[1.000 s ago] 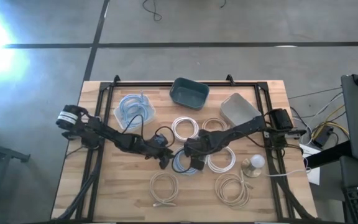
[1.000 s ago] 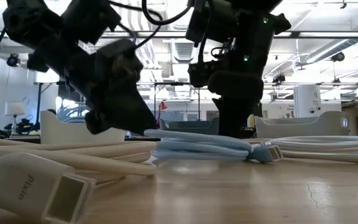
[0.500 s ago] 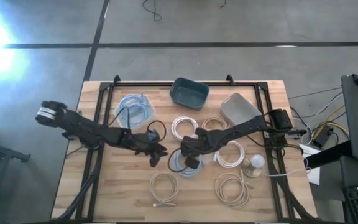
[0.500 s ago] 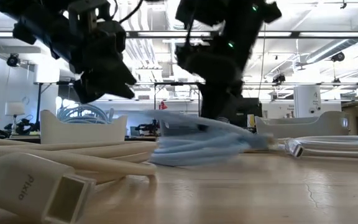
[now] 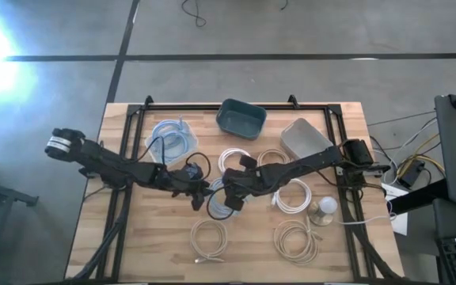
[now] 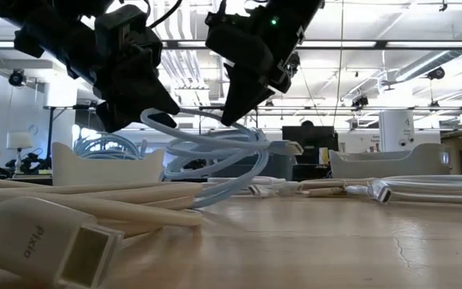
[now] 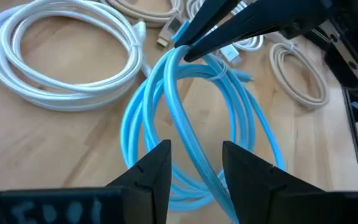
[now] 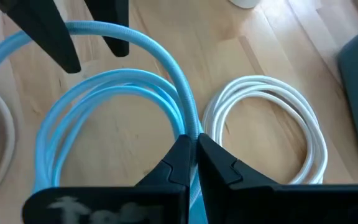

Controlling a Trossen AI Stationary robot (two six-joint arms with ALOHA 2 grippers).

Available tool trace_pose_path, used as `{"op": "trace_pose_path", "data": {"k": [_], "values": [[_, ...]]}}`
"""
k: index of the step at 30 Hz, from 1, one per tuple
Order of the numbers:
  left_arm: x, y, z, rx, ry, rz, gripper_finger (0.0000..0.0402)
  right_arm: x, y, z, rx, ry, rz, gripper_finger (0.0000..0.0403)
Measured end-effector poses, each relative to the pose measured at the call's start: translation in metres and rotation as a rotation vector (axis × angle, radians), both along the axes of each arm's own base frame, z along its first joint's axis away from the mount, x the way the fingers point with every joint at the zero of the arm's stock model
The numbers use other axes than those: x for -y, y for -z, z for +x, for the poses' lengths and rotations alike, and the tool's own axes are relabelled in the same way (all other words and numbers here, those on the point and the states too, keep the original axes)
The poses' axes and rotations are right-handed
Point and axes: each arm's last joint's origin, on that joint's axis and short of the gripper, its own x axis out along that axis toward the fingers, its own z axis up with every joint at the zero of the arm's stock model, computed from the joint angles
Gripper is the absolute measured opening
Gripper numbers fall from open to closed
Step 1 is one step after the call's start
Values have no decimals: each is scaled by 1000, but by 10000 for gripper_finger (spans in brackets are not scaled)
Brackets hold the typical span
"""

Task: Pick & Place USB Port
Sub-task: Put the light blue usb cable into the white bin

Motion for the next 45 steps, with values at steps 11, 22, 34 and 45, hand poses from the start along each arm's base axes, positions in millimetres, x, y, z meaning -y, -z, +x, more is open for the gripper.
{"op": "trace_pose_path", "data": {"k": [11, 22, 34, 45], "values": [[-2, 11, 3, -52, -14, 114, 75, -3, 0, 0, 8, -8, 3, 12], [-3, 13, 3, -71, -24, 170, 9, -3, 0, 0, 12, 3, 16, 13], [-7, 9, -2, -81, -80, 256, 6, -9, 0, -2, -2, -28, 9, 99], [-16, -39, -21, -205, -212, 455, 6, -26, 0, -6, 1, -60, 12, 141]]}}
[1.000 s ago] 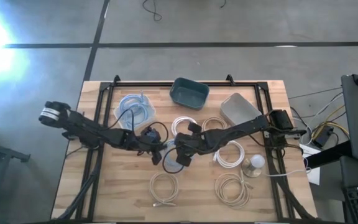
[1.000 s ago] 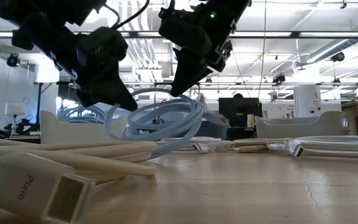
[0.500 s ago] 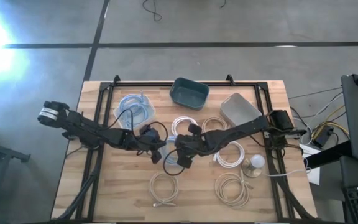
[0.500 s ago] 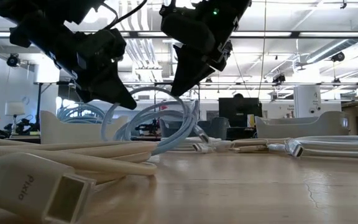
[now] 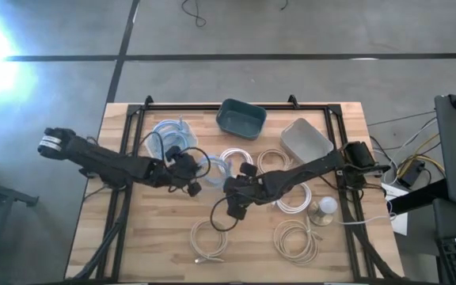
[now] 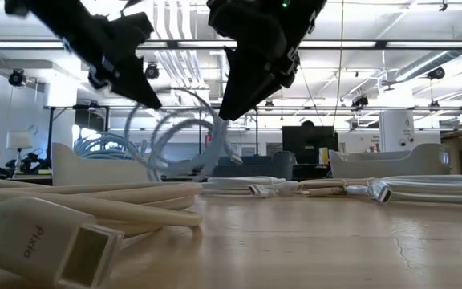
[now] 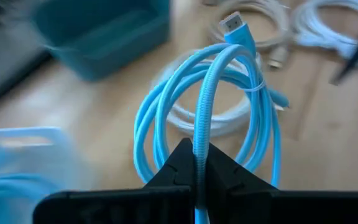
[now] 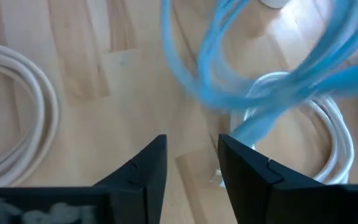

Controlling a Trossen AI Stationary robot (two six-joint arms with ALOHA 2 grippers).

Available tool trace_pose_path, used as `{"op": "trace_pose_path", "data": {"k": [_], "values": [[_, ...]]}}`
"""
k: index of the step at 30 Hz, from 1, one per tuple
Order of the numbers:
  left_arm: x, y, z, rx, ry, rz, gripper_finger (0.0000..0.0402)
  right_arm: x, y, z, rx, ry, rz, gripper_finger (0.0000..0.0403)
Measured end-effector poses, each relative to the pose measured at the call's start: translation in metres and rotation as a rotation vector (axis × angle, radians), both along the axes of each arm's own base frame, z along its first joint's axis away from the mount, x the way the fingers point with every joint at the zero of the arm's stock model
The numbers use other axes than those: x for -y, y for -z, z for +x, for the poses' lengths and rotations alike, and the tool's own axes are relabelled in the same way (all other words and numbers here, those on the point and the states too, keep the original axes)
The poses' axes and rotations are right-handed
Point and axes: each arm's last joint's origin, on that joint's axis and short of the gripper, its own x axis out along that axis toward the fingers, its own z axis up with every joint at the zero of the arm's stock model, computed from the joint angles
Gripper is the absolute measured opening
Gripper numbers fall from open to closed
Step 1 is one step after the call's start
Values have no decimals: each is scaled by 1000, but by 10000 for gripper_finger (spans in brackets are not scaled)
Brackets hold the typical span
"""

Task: Pick & Place USB Port
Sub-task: Put the light blue usb cable into the white bin

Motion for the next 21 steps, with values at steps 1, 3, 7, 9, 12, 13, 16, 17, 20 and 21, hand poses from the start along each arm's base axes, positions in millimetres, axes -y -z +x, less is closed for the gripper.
{"op": "trace_pose_path", "data": {"k": [1, 3, 7, 9, 12, 13, 16, 17, 20, 21], "values": [[-1, -7, -2, -13, -20, 26, 6, -1, 0, 0, 0, -3, 0, 141], [-2, -21, -7, -28, -58, 72, 6, -3, 1, -1, -3, -7, 0, 141], [-7, -44, -19, -60, -144, 157, 7, -2, 2, -2, -7, -7, -2, 137], [-10, -54, -26, -82, -183, 190, 7, -2, 3, -2, -10, -8, -3, 135], [-13, -64, -37, -111, -235, 214, 7, -2, 3, -2, -13, -9, -4, 134], [-15, -66, -41, -121, -248, 217, 7, -2, 3, -2, -14, -10, -4, 135], [-17, -70, -53, -154, -290, 211, 7, -2, 3, -2, -13, -10, -4, 138], [-18, -70, -57, -164, -306, 204, 7, -2, 3, -2, -14, -9, -4, 139], [-20, -67, -67, -179, -350, 184, 7, -2, 4, -2, -15, -10, -4, 141], [-21, -65, -69, -186, -366, 178, 7, -2, 4, -2, -15, -10, -4, 141]]}}
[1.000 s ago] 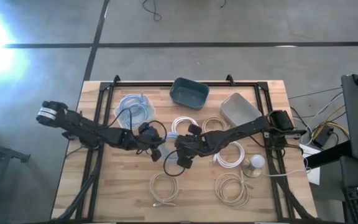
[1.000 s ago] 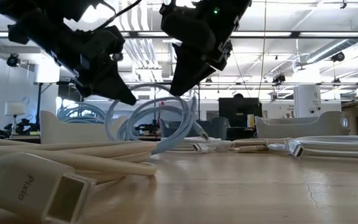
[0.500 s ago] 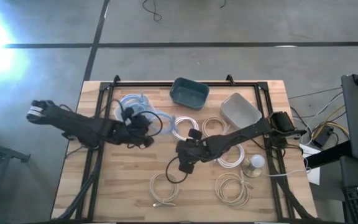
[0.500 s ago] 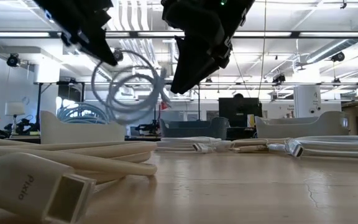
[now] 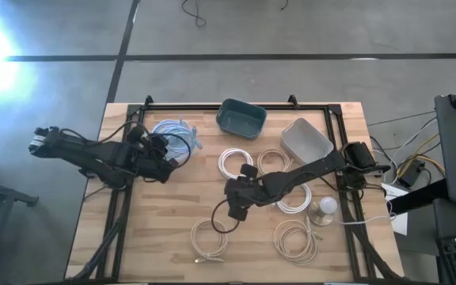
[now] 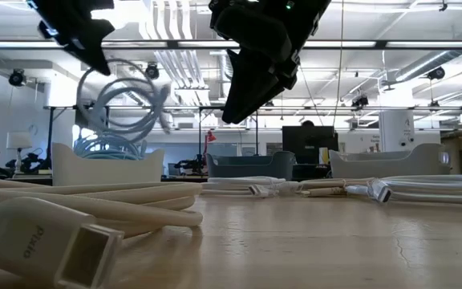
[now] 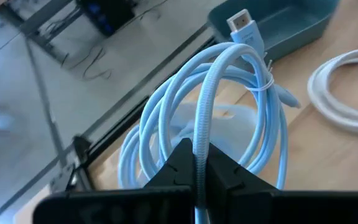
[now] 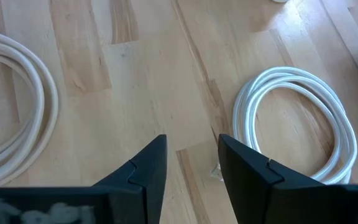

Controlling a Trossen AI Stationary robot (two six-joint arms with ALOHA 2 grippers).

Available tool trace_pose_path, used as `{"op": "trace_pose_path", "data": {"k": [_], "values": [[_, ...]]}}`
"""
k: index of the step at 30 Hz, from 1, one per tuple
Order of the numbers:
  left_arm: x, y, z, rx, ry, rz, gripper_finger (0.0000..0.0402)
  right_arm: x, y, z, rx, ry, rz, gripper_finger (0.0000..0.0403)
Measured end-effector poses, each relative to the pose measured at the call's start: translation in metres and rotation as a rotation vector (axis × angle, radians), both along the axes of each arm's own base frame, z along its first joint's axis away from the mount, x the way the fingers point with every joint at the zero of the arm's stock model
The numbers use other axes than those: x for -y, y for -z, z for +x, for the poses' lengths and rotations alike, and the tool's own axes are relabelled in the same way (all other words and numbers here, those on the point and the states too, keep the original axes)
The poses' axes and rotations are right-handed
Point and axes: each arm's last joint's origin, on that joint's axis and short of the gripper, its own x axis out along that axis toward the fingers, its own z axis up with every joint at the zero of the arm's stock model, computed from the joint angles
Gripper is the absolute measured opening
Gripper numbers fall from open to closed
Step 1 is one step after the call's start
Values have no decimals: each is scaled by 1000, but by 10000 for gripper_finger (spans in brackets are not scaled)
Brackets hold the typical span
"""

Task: Pick & Place USB Port
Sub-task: Put the light blue usb cable into the white bin

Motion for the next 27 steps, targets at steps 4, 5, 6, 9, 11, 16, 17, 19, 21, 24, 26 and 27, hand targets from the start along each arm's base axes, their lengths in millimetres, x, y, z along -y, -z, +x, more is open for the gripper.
{"op": "trace_pose_path", "data": {"k": [4, 5, 6, 9, 11, 16, 17, 19, 21, 24, 26, 27], "values": [[-2, 12, -7, -23, -55, 28, 7, 0, 0, 0, -1, 0, 0, 137], [-3, 15, -8, -26, -68, 41, 7, 0, 0, 0, -2, 0, 0, 136], [-4, 19, -8, -29, -79, 54, 7, 0, 0, 0, -2, 0, 0, 134], [-8, 30, -10, -38, -116, 62, 7, 0, 0, 0, -2, -1, 1, 132], [-10, 38, -12, -51, -137, 59, 7, 0, 0, 0, -2, 0, 1, 133], [-11, 54, -14, -60, -166, 20, 7, 0, 0, 0, -2, 0, 1, 137], [-11, 54, -14, -59, -166, 14, 7, 0, 1, 0, -2, 0, 1, 137], [-11, 54, -13, -49, -160, 4, 7, 0, 1, 0, -2, 0, 1, 134], [-10, 51, -11, -46, -149, 1, 7, 0, 1, 0, -2, 0, 1, 131], [-10, 42, -6, -18, -131, -1, 7, 0, 1, 0, -2, 0, 1, 128], [-9, 37, -4, -4, -122, -2, 7, 0, 1, 0, -2, 0, 1, 127], [-9, 36, -4, 1, -121, -2, 7, 0, 1, 0, -2, 0, 1, 128]]}}
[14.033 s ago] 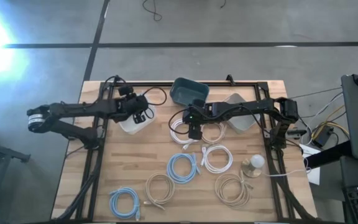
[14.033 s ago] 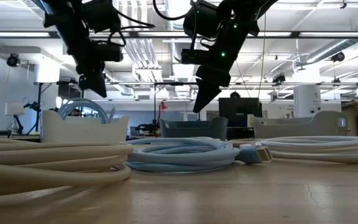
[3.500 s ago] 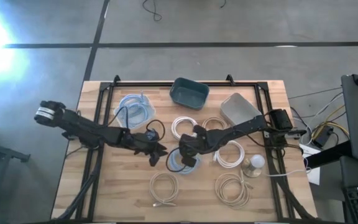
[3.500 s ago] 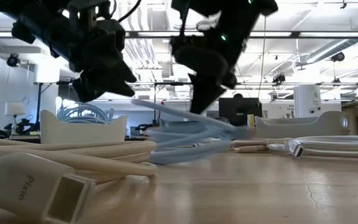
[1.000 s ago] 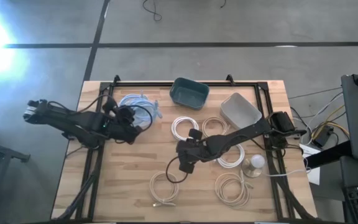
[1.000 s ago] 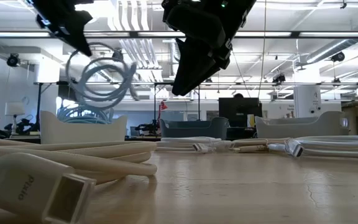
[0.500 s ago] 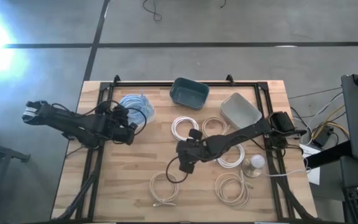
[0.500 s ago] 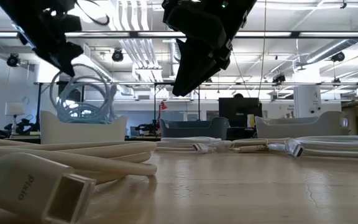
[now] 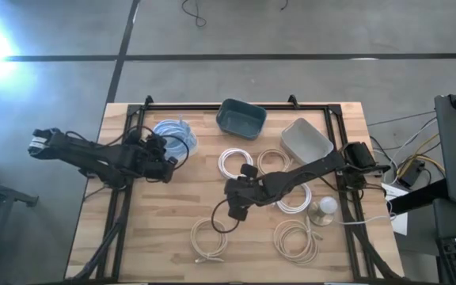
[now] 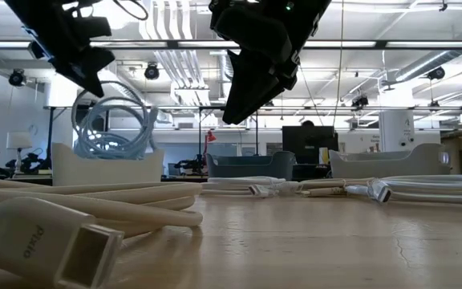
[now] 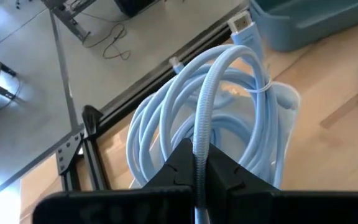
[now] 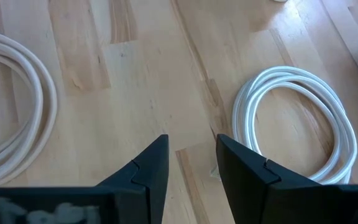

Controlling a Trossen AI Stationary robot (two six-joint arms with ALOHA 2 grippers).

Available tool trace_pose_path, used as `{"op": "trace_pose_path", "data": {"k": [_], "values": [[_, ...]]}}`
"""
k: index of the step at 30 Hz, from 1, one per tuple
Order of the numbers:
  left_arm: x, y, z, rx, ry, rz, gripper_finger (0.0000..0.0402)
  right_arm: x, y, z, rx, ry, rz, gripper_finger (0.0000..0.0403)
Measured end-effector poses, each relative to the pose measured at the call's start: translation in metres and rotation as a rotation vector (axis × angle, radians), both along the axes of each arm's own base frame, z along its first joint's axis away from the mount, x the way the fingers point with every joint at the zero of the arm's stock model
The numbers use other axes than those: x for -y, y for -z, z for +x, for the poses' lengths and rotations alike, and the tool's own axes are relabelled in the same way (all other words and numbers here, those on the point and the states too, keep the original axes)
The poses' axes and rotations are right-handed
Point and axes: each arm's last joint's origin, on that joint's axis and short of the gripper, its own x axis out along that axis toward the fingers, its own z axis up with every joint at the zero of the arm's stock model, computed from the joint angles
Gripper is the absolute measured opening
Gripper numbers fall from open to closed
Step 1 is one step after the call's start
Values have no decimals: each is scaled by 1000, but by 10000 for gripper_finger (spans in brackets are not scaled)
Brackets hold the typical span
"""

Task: Pick & Place USB Port
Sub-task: Put the light blue usb cable into the white bin

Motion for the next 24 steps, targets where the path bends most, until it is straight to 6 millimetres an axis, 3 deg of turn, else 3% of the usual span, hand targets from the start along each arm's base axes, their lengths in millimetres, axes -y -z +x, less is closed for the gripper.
{"op": "trace_pose_path", "data": {"k": [7, 16, 20, 24], "values": [[-2, 6, -2, -28, -6, 40, 7, 0, 0, 0, -1, 1, -1, 134], [-3, 30, -7, -59, -25, 25, 10, 0, 2, -1, -7, 0, -3, 123], [-1, 32, -7, -65, -12, -35, 25, 0, 2, -1, -7, 0, -3, 124], [-3, 30, -6, -101, 9, 22, 48, 0, 2, -1, -6, 1, -3, 129]]}}
